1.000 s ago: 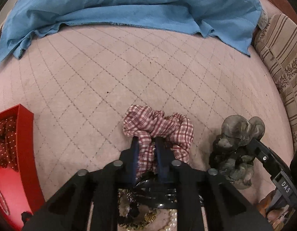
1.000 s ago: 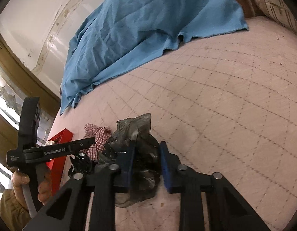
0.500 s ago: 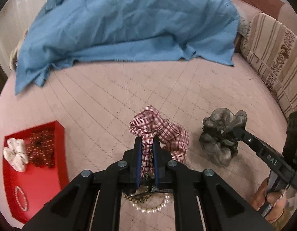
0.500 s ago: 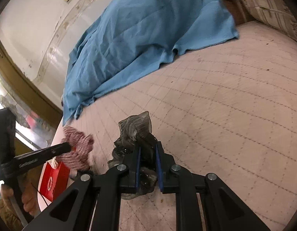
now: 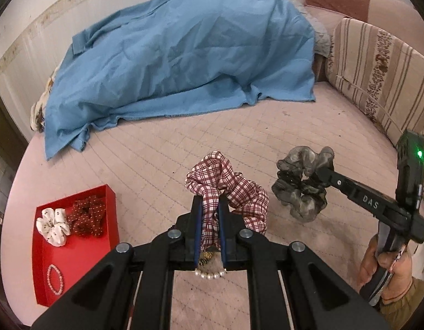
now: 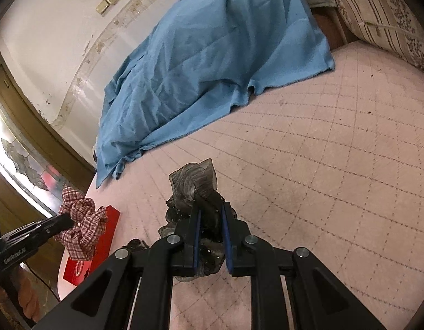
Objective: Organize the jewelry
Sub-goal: 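Carry the plaid scrunchie into the red tray with the left tool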
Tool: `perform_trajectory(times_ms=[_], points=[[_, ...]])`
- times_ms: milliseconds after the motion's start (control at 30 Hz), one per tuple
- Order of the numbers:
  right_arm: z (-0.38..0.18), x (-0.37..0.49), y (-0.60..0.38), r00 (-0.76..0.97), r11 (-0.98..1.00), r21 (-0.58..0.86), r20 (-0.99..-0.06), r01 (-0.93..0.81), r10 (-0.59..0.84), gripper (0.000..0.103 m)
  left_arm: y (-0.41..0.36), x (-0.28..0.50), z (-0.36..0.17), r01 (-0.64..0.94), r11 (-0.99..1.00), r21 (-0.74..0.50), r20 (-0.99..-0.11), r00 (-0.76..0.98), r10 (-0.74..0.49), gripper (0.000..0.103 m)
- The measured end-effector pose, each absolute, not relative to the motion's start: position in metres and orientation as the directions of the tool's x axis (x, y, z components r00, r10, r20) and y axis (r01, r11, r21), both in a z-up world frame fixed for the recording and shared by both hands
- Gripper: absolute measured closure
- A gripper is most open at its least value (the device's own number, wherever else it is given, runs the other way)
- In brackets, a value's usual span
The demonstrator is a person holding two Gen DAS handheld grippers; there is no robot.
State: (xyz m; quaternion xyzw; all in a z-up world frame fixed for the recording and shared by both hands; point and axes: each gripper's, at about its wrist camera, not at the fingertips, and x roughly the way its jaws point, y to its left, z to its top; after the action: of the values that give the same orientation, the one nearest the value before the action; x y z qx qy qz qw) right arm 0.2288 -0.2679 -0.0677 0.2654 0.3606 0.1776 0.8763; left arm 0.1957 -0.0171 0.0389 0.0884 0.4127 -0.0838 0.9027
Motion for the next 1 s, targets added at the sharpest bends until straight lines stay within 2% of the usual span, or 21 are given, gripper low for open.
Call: perform_trajectory(times_ms=[367, 1000], points=[[-0.05, 0.204, -0.262, 0.685, 0.813, 0.563, -0.536, -0.145, 0.494, 0.088, -0.018, 0.149, 0.043, 0.214, 0.962, 0.172, -0.728, 0.685, -0.022, 0.093], [-0.063, 0.141, -0.217, 0.643, 0.862, 0.476, -0.606, -0.177, 0.467, 0.088, 0.059, 0.111, 0.042, 0.106, 0.986, 0.13, -0.696, 0.718, 0.015, 0.093]])
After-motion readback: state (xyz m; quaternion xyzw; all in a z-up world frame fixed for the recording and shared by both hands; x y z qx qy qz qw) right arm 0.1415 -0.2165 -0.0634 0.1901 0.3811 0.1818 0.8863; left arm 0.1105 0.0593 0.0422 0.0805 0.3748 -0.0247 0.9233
